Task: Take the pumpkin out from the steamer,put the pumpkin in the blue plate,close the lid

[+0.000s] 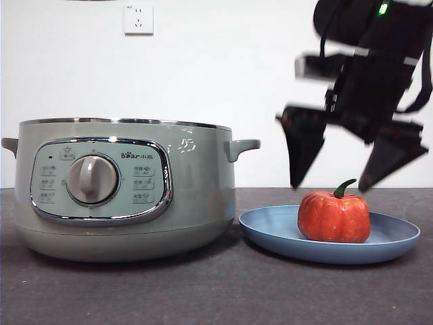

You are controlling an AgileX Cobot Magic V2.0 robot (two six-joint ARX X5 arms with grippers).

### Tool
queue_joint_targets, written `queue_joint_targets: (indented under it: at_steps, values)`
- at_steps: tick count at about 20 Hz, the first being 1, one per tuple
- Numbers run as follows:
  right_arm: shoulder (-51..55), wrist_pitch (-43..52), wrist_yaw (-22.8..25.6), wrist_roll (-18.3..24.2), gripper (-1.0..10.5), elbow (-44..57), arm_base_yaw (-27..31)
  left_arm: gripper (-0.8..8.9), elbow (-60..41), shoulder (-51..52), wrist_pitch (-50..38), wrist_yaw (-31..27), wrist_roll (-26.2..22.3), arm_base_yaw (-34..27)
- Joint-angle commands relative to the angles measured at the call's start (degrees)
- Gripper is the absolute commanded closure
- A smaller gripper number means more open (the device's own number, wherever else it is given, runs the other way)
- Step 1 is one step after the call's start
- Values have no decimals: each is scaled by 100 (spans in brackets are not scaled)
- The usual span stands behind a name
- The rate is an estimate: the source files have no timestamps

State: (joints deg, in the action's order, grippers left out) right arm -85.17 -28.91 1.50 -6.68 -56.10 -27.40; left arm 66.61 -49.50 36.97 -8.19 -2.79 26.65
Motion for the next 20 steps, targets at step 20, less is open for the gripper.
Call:
queue_joint_targets:
  at_steps: [20]
  values:
    - [2632, 205, 356, -11, 412, 63, 2, 822, 28, -3038, -1283, 1434, 136, 42]
